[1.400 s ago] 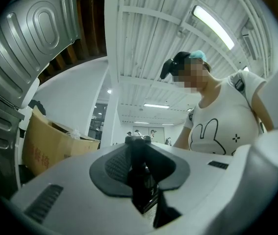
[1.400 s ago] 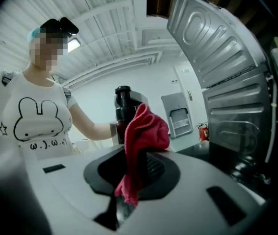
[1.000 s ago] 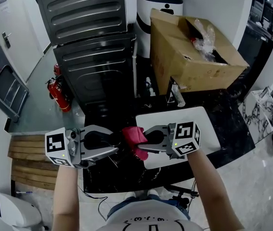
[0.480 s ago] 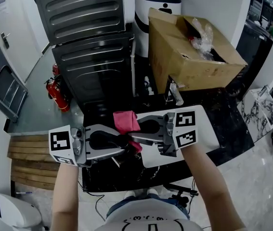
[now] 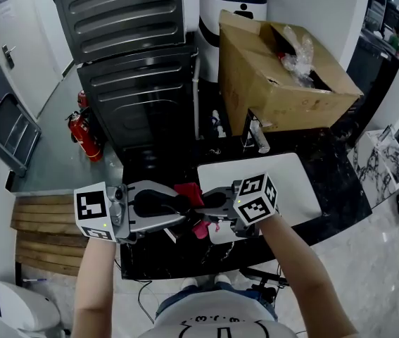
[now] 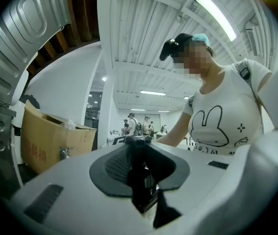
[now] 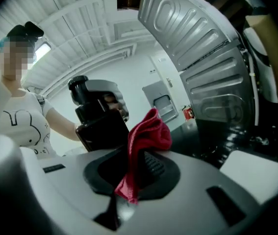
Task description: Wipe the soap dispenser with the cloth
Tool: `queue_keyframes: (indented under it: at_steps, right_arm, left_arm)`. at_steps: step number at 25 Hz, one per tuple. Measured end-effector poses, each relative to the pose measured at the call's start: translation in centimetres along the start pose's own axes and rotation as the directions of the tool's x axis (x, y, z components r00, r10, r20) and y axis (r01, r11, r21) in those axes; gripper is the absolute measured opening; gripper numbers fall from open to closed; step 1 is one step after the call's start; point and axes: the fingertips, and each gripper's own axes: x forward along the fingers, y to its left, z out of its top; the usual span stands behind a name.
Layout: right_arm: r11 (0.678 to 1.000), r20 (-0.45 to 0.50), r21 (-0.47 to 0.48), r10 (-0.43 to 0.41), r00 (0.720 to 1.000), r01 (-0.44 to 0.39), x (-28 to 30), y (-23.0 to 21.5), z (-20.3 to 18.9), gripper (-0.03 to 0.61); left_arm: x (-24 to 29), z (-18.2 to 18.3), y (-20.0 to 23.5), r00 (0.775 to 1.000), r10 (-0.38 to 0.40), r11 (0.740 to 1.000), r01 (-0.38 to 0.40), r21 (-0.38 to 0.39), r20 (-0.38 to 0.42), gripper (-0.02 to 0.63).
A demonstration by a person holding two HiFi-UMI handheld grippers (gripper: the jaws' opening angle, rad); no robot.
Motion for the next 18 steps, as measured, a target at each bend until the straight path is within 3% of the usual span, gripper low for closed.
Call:
queue_keyframes:
  at_steps: [2,5,8,11,14,16,18]
  right_arm:
    - [0.999,-0.057,-0.01,-0.031,0.998,0.03,0.4,-0.5,-1.4,0.052]
    - [0.99,-0.106,-0.015,-0.144,0.984,0.144,0.1,-2.5,-2.5,0.052]
    - [0.963,-0.104,0.022,-0.267,0.958,0.27,-1.3,-4.9,-2.7,0.052]
    - [0.946,-0.087,0.041,-0.317,0.945,0.321,-2.4,-5.9,-2.4,0.052]
    - [0.942,-0.072,0.042,-0.328,0.942,0.332,-2.9,-5.8,-1.9,0.052]
    - [0.945,-0.07,0.035,-0.321,0.944,0.324,-2.8,-5.6,-1.7,0.052]
    - [0.955,-0.08,0.012,-0.294,0.952,0.296,-2.6,-5.0,-1.6,0.052]
  left_arm:
    - [0.1,-0.9,0.1,0.999,0.012,1.0,-0.012,0.006,-0.039,0.092]
    - [0.4,-2.8,0.2,0.992,0.033,0.999,-0.03,0.025,-0.125,0.092]
    - [0.9,-5.7,0.0,0.965,0.058,0.996,-0.04,0.074,-0.257,0.092]
    - [1.4,-9.1,-0.7,0.905,0.076,0.983,0.003,0.185,-0.419,0.092]
    - [1.7,-12.3,-1.2,0.822,0.102,0.951,0.084,0.296,-0.561,0.092]
    - [1.9,-13.9,-1.4,0.776,0.135,0.916,0.139,0.376,-0.616,0.094]
    - [2.0,-15.2,-1.5,0.745,0.18,0.862,0.194,0.468,-0.642,0.094]
